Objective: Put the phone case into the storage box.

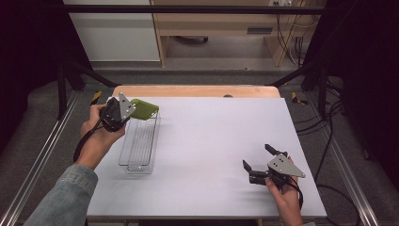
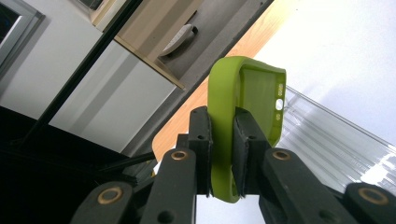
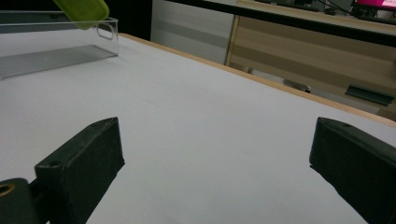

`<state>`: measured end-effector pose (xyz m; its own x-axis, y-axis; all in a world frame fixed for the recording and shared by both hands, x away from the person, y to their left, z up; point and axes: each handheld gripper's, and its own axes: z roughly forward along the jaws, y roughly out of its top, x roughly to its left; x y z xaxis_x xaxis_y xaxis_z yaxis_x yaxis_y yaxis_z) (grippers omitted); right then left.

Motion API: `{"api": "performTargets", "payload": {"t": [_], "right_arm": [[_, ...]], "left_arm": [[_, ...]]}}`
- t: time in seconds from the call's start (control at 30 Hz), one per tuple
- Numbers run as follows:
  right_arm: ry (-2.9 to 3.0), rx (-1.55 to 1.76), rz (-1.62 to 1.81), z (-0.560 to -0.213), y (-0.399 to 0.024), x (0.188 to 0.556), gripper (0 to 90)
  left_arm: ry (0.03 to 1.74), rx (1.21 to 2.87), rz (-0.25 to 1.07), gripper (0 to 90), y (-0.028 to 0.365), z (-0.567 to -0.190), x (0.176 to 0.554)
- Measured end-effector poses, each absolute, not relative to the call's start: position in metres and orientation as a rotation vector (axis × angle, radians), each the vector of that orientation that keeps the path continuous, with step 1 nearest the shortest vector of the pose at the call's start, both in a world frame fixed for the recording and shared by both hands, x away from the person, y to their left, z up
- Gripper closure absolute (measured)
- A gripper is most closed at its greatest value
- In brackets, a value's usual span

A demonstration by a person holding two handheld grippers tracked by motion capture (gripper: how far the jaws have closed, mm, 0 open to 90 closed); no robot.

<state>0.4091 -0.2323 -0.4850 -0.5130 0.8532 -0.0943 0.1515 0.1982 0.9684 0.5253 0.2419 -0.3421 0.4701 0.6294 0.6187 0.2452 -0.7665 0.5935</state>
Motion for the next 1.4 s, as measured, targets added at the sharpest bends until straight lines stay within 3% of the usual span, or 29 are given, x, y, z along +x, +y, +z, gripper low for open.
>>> {"api": "performTargets", "payload": {"t": [1.4], "right_arm": [[1.825,0.937,1.352,-0.486,-0.231,0.41,3.0]], "left_arm": [[0.663,2.423,1.216,79.1,0.239,-0.357,0.532]]}}
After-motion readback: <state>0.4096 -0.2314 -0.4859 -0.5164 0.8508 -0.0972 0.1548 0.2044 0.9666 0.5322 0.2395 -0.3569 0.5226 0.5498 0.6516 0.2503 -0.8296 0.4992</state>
